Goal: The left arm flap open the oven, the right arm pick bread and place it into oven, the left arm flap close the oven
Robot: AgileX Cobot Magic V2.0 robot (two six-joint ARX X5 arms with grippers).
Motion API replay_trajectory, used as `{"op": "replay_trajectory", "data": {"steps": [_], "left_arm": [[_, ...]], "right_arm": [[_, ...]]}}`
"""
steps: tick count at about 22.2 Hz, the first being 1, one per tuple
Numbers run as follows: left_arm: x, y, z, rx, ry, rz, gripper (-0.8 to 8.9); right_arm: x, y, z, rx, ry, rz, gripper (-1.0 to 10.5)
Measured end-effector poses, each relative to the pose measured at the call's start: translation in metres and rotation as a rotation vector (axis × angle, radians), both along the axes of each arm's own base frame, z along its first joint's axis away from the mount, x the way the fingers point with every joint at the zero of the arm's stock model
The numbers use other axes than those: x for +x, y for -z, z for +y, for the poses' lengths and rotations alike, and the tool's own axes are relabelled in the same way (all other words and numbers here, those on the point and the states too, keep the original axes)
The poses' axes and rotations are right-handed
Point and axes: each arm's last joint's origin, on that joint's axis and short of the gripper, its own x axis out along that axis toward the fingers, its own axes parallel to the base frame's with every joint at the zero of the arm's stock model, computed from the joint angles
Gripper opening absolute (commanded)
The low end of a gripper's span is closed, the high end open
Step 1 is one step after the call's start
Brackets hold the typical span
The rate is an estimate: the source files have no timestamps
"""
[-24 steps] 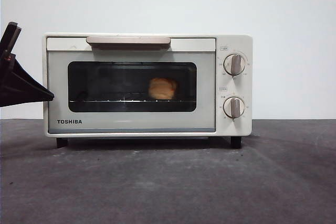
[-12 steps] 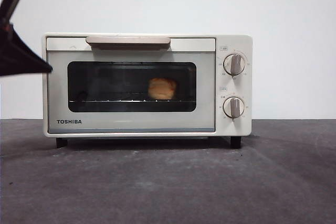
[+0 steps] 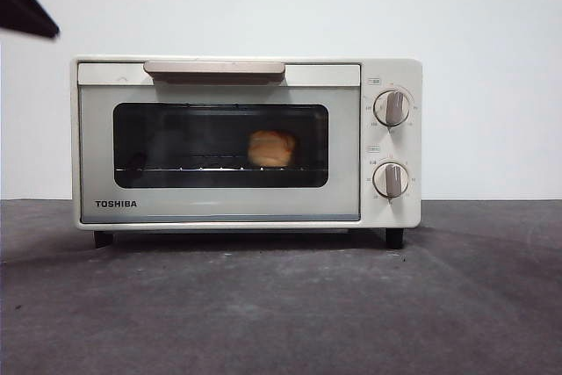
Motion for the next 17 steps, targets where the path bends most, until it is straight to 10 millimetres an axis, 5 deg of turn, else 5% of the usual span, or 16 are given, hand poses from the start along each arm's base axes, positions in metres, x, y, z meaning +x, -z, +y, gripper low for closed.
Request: {"op": "replay_trajectory", "data": {"steps": [10, 17], "left_arm": [[-0.047, -0.032, -0.003, 0.196, -0.012, -0.016, 0.16], [-0.055, -0.032, -0.001, 0.228, 0.005, -0.003, 0.16]], "right_arm": [[0.008, 0.005, 0.012, 0.028, -0.056, 0.026, 3.6], [0.010, 0.003, 0.015, 0.056, -0.066, 0.009, 3.6]]}}
